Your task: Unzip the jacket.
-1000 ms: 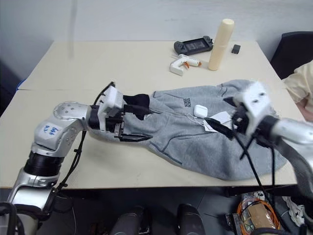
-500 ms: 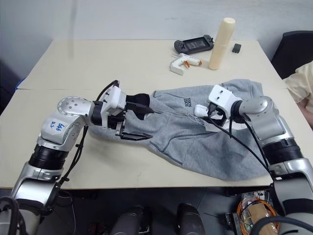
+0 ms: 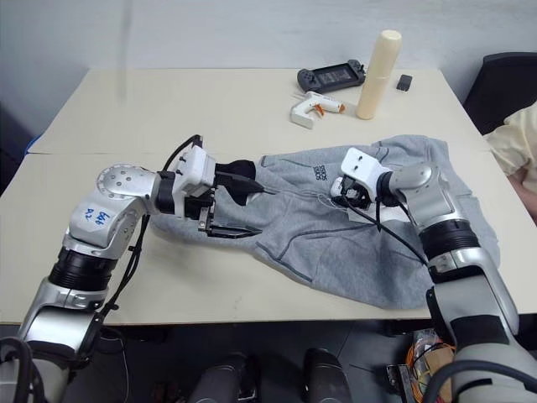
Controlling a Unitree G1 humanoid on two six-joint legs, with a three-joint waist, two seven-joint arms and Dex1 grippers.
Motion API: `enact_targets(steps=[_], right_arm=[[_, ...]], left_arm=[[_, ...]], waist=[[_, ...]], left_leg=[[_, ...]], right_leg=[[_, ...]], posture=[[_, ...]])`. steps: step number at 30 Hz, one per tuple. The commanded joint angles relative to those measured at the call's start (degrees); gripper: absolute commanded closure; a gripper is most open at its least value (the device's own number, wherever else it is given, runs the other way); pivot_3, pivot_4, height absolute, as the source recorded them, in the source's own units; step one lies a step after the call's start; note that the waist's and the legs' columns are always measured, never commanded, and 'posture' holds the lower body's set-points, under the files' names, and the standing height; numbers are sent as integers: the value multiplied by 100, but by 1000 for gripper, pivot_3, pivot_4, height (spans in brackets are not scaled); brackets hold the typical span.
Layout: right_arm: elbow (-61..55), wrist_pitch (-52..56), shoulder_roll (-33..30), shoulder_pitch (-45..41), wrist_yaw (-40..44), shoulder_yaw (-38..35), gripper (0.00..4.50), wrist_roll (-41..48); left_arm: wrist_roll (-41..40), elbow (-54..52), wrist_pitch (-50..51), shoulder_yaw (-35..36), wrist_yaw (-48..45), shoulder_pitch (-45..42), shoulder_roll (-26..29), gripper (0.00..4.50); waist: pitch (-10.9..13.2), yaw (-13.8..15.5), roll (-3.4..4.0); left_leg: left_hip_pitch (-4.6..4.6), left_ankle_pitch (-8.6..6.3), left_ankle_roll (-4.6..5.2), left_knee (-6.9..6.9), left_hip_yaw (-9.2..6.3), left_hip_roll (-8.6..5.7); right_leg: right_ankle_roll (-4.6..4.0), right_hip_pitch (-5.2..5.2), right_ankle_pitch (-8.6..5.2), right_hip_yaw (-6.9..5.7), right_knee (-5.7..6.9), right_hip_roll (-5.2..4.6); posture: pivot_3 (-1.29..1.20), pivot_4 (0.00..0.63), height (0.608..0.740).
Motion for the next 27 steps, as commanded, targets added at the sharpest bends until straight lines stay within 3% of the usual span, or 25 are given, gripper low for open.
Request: enact_targets(steps=[1, 4, 8, 12, 15, 20, 27], right_arm=[[-157, 69, -55, -62, -35, -330, 2166, 57], [-771, 328, -220, 251, -276, -615, 2166, 109], [-2447, 1146, -657, 1235, -691, -1392, 2166, 286], [-4384, 2382, -1038, 2664, -1356, -3011, 2166, 499], [-4998, 2832, -1259, 3755, -1969, -4203, 2166, 100], [-5007, 3270, -1293, 5146, -2113, -5554, 2166, 148], [-3300, 3428, -1385, 4487, -2836, -6030, 2166, 504]], left_arm=[[7, -23, -96, 165, -7, -179, 13, 0], [-28, -39, -89, 128, -13, -213, -66, 0], [-104, -94, -20, 20, -24, -232, -324, 0], [-85, -103, -90, -165, -115, -241, -641, 0], [-87, -115, -104, -261, -119, -267, -888, 0], [-18, -244, -158, -427, -126, -141, -1109, 0], [-124, -681, 35, -381, -70, 135, -979, 0]], waist=[[0, 3, 0], [0, 20, 1], [1, 84, 3], [3, 159, 6], [2, 224, 8], [1, 212, 9], [-3, 33, 21]], left_leg=[[0, 0, 0, 1, -1, 0], [-1, 0, 0, 0, -3, 0], [-22, 0, 0, 18, -19, -2], [-64, -2, 2, 60, -42, -1], [-69, -2, 5, 68, -49, -4], [-56, 0, 14, 68, -45, -7], [-33, 1, 12, 52, -29, 2]], right_leg=[[0, 0, 0, 0, 1, -1], [0, 0, 0, -2, 1, -2], [0, -2, 0, -19, -2, -9], [0, -12, 0, -50, 6, -5], [4, -10, 2, -56, 10, 1], [16, 10, 9, -56, 2, 1], [15, 10, 9, -38, 7, 0]], posture=[[0, 150, 740], [0, 150, 740], [0, 150, 740], [0, 150, 740], [0, 150, 740], [0, 150, 740], [0, 150, 740]])
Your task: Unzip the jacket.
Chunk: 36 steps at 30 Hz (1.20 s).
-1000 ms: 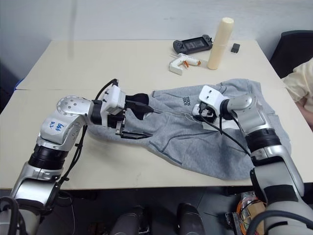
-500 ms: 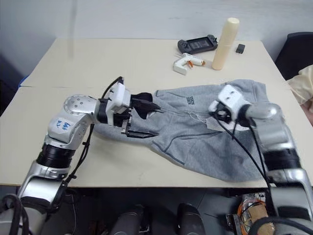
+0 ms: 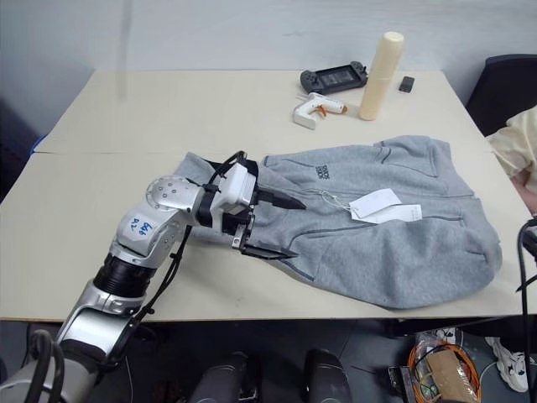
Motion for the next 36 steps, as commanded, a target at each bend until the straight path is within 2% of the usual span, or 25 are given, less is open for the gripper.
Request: enact_targets(steps=[1, 3, 4, 8, 9, 14, 18, 22, 26, 30, 36], right_arm=[[868, -117, -231, -441, -521, -214, 2166, 111], [1627, -418, -219, -809, -703, -147, 2166, 222], [1927, -501, -204, -979, -725, -123, 1442, 319], [2822, -614, -118, -1388, -781, 107, 138, 528], [2971, -616, -95, -1446, -815, 121, 36, 585], [2885, -657, -200, -1207, -820, 137, 36, 813], [1637, -684, -520, -371, -192, 162, 36, 937], [-292, -500, -840, 868, 1187, -67, 36, 1454], [-1783, -1501, -1172, 2477, 2771, -228, 36, 1365], [-1861, -2592, -1305, 3137, 3178, -115, 36, 855], [-1340, -3925, -1508, 3301, 3371, 313, 36, 234]], left_arm=[[-108, -417, 91, 123, 52, 154, 127, 0], [-114, -513, 151, 148, 110, 258, 168, 0], [-119, -549, 179, 158, 136, 291, 178, 0], [-123, -625, 248, 157, 214, 324, 193, 0], [-131, -639, 271, 165, 228, 317, 199, 0], [-145, -672, 350, 211, 285, 297, 257, 0], [-113, -604, 337, 252, 305, 277, 321, 0], [110, -462, 23, 181, 101, 375, 553, 0], [630, -39, -851, -92, -303, 460, 884, 0], [1206, 706, -1812, -352, -489, 285, 947, 0], [1742, 1982, -2858, -581, -530, -213, 589, 0]], waist=[[-2, -12, 3], [-2, -7, 5], [-2, -8, 5], [-1, 15, 7], [-2, 19, 7], [-1, 36, 10], [-1, 53, 19], [-2, 44, 32], [-3, 99, 33], [0, 171, 25], [5, 182, 15]], left_leg=[[2, 0, -1, 0, 0, 1], [3, 0, -1, -3, 1, 0], [3, 0, -1, -3, 2, -1], [1, 1, 1, 1, 2, -5], [0, 1, 2, 2, 1, -5], [-3, 1, 3, 2, -1, -7], [-4, 1, 3, 0, -2, -7], [2, -2, -1, -4, -2, 2], [9, -3, -4, -14, 1, 1], [32, -15, 7, -12, 9, -3], [26, -23, 20, -5, 8, -13]], right_leg=[[-1, 0, -1, 1, 0, 0], [-3, 0, -2, 3, -1, -1], [-3, 1, -2, 3, -1, 0], [-3, 1, -1, 3, -2, 0], [-2, 1, -1, 3, -1, 0], [-2, 3, -1, 0, -2, -3], [-2, 3, -1, 0, -4, -6], [3, 4, 1, 7, -12, -10], [2, 5, 1, 8, -22, 15], [4, 28, 2, 15, -42, 12], [6, 25, 3, 11, -44, -25]], posture=[[0, 150, 740], [0, 150, 740], [0, 150, 740], [0, 150, 740], [0, 150, 740], [0, 150, 740], [0, 150, 740], [0, 150, 740], [0, 150, 740], [0, 150, 740], [0, 150, 740]])
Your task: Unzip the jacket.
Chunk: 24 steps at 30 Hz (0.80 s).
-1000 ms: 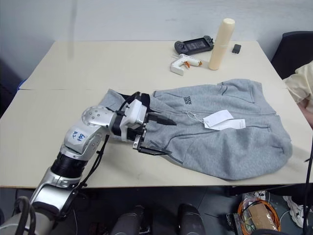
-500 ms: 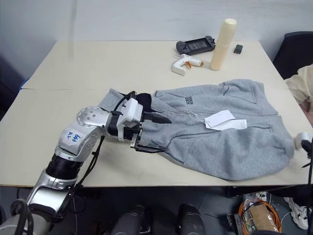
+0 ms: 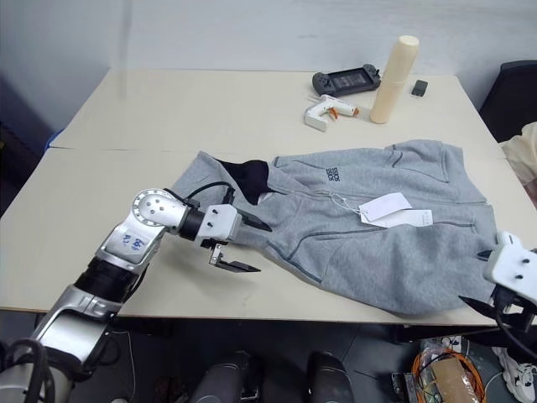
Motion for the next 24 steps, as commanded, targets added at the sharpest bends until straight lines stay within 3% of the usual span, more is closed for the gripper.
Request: enact_targets(steps=[1, 11, 20, 24], right_arm=[[310, -664, -165, -48, 63, 232, 36, -279], [1291, -1779, -463, -243, -193, 703, 36, -1071], [1556, -1558, -350, -1294, -572, 1595, 36, -1027], [1546, -1544, -350, -1327, -578, 1729, 1364, -995]], left_arm=[[252, 487, -630, -75, -9, -347, -188, 0], [325, 1030, -986, -22, -50, -683, -548, 0], [365, 1383, -1101, -23, -184, -645, -508, 0], [328, 1507, -1101, 18, -305, -682, -519, 1255]], waist=[[1, -15, -2], [3, -51, -5], [3, -58, -5], [3, -32, -5]], left_leg=[[-1, 0, 0, 2, 0, 1], [1, 1, 0, 8, 5, 5], [1, 1, 0, 20, 2, 7], [-5, 1, 1, 24, 0, 4]], right_leg=[[0, 0, 0, -1, 1, 0], [0, -2, 0, -11, 6, 4], [0, -1, 0, -6, 12, -1], [0, -1, 0, -11, 11, 2]], posture=[[0, 150, 740], [0, 150, 740], [0, 150, 740], [0, 150, 740]])
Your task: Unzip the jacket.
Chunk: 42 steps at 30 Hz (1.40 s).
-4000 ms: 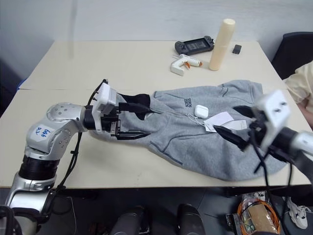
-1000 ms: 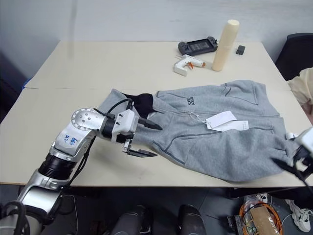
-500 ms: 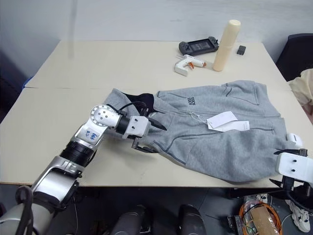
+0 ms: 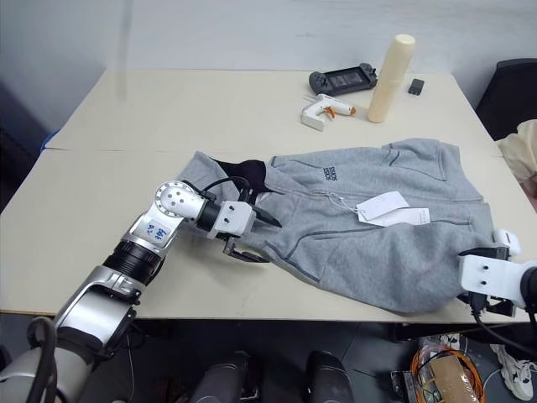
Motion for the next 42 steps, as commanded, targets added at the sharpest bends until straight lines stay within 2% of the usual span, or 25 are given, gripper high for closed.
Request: enact_targets(steps=[1, 7, 10, 11, 17, 20, 25, 31, 37, 42], right_arm=[[-24, 27, 24, 48, -47, -22, 1667, 90], [-180, 29, 22, 440, 100, -161, 3774, 275], [-773, 437, 72, 954, 593, -482, 4500, 760], [-1045, 623, 109, 1150, 757, -620, 4500, 934], [-3131, 1882, 712, 2794, 1645, -1566, 4500, 1820], [-3875, 2133, 1052, 3437, 1835, -1838, 4500, 1996], [-3879, 2030, 1289, 3386, 1449, -1816, 4500, 1600], [-3186, 1457, 1196, 3084, 1237, -1755, 4500, 1093], [-2906, 1347, 1160, 2814, 1193, -1664, 4500, 1005], [-2744, 1375, 1076, 2491, 1057, -1414, 4500, 888]], left_arm=[[-49, 48, -75, 127, -70, -117, 0, 1559], [-63, 53, -146, 189, -204, -67, 119, 3480], [-129, -92, -107, 235, -294, 25, 227, 4281], [-150, -168, -77, 252, -325, 57, 280, 4429], [-249, -939, 259, 368, -655, 437, 870, 4429], [-425, -1485, 544, 466, -821, 784, 1227, 4429], [-696, -2328, 1014, 612, -932, 1373, 1645, 4429], [-569, -1862, 893, 683, -424, 982, 1307, 4429], [-499, -1067, 407, 483, -542, 367, 843, 3114], [-355, -420, 69, 287, -794, -29, 511, 1626]], waist=[[0, 1, 0], [0, -16, 0], [0, -7, 0], [0, -7, 0], [-1, 5, 0], [-1, 0, 0], [-3, -9, -5], [-3, 48, -6], [-4, 31, -6], [-4, -3, -7]], left_leg=[[-4, 0, 1, 3, -2, -1], [-5, 0, 3, 3, -4, -1], [-5, 0, 3, 3, -7, -1], [-6, 0, 3, 2, -8, 1], [-11, -5, -4, -3, -24, 10], [-16, -7, -5, -1, -29, 11], [-8, -18, 0, 3, -27, 7], [-8, -19, -1, 3, -24, 1], [-6, -17, 2, 3, -15, 0], [-4, -15, 4, 3, -7, -1]], right_leg=[[0, 0, 0, -2, 0, 1], [0, 0, 0, -4, 0, 0], [0, 1, 0, -6, 0, 1], [0, 1, 0, -5, -2, 0], [-1, 3, 0, -10, -3, 0], [-1, 3, 0, -12, 3, 0], [0, 7, 0, -1, -7, -12], [-2, 3, -1, -2, -3, -11], [-1, 1, -1, -2, 1, 1], [-1, 1, -1, -3, 3, 13]], posture=[[0, 150, 740], [0, 150, 740], [0, 150, 740], [0, 150, 740], [0, 150, 740], [0, 150, 740], [0, 150, 740], [0, 150, 740], [0, 150, 740], [0, 150, 740]])
